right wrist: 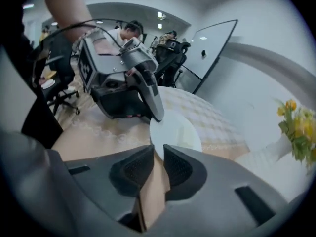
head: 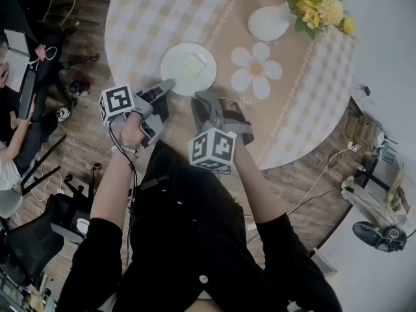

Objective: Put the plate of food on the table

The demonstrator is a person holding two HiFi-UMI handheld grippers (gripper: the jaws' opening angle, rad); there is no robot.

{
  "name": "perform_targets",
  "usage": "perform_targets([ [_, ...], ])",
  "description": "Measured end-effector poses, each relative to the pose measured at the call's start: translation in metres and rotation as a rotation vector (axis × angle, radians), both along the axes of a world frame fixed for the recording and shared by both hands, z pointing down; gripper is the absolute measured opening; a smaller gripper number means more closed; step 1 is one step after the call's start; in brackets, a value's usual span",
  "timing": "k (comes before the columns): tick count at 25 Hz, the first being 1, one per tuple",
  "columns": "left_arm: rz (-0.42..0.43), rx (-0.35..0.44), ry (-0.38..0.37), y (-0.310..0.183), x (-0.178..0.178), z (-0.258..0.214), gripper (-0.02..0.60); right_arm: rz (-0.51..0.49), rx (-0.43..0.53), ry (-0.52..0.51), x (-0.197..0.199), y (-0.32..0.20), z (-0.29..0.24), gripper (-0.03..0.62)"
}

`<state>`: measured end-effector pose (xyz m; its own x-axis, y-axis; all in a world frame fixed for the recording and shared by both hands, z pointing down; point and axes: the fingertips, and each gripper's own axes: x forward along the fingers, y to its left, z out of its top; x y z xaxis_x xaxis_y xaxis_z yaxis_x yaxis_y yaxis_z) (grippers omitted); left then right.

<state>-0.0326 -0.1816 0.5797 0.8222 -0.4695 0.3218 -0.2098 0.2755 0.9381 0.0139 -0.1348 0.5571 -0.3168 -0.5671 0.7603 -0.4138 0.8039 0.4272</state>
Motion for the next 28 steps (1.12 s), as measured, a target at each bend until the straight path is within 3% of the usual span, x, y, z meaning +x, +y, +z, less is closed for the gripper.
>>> perform_targets([
  [3,0.002,0.001,-0.009,0.000,-0.001,-0.001,0.009,-0.104,0.053,0.098,-0.005,0.000,0.005,0.049],
  [7,0.005,0.003,-0.015,0.000,0.000,0.000,0.009,-0.170,0.081,0.168,-0.009,0.000,0.010,0.038],
  [19,0.051,0.019,-0.045,0.004,0.000,-0.002,0.017,-0.150,0.078,0.181,-0.009,-0.001,0.018,0.002],
  [24,0.054,0.038,-0.043,0.004,0.002,-0.011,0.122,-0.164,0.074,0.193,-0.011,-0.002,0.022,0.002],
  [28,0.061,0.043,-0.039,0.004,0.002,-0.011,0.140,-0.157,0.067,0.188,-0.010,-0.002,0.022,0.002],
])
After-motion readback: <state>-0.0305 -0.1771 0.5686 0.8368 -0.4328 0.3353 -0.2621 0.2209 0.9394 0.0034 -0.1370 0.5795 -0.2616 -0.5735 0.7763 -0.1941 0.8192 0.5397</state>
